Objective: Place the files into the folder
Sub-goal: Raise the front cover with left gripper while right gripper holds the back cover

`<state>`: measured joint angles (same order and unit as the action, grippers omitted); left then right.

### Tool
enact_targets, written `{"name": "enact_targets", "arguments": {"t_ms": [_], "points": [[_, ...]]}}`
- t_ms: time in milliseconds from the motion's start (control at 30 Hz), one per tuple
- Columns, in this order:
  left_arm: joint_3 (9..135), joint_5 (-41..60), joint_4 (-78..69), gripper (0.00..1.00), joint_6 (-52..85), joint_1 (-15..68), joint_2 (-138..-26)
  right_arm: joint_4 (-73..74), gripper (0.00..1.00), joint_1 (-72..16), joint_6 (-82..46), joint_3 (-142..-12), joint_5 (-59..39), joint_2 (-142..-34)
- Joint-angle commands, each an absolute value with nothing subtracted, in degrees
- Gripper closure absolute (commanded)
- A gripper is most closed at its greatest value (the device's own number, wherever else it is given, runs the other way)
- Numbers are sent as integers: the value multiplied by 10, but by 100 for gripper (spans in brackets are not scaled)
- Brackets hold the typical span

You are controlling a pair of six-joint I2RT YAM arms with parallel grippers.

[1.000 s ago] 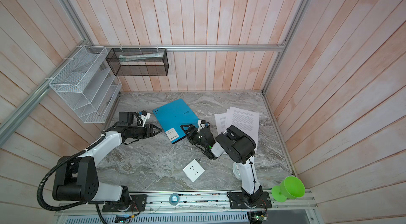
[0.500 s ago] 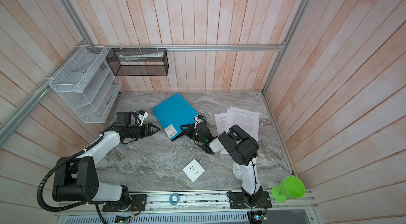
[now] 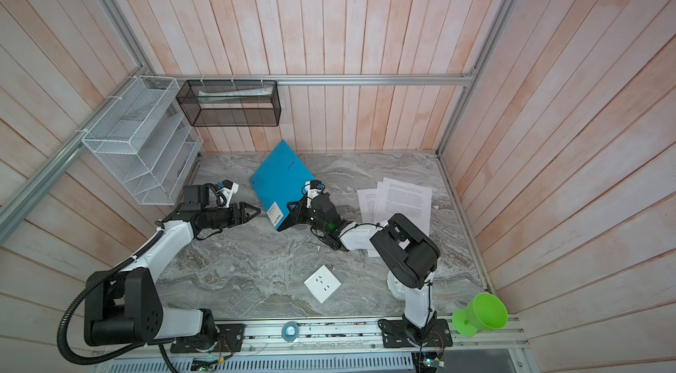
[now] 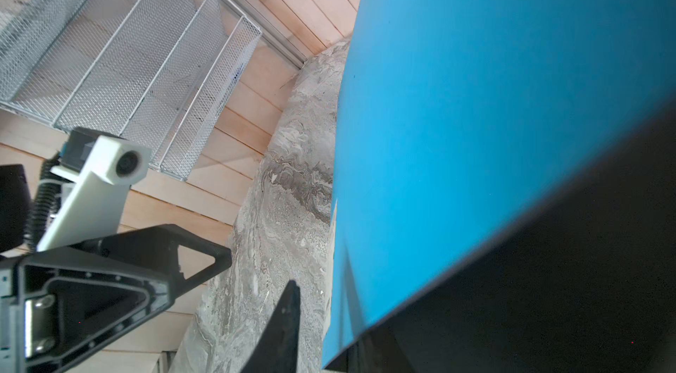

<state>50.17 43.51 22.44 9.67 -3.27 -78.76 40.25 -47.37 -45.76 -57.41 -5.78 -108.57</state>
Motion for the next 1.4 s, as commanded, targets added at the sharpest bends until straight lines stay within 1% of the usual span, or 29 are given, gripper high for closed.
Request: {"name": "enact_targets", "arguments": {"t_ms": [0,200,333,433,533,700,933,1133,1367], "points": [[548,451,244,25,62,-34,-765,347,70,-485,-383,-603,-24,-1073],[647,439,282,20,50,-35,-792,299,64,-504,-318,-642,-8,-1075],[730,430,294,19,91,-35,-844,289,64,-512,-297,-653,-6,-1075],[785,428,295,14,126,-33,-889,287,62,-518,-287,-656,-11,-1072],[840,428,311,7,141,-26,-928,280,60,-525,-272,-661,-15,-1069],[906,426,363,1,151,-11,-986,255,58,-541,-245,-673,-14,-1058],[964,429,400,0,148,11,-1027,211,55,-566,-197,-710,-10,-1049],[1019,404,435,0,145,16,-1057,174,53,-582,-172,-756,-24,-1061],[999,326,446,0,135,17,-1047,151,52,-597,-157,-787,-37,-1073]]}}
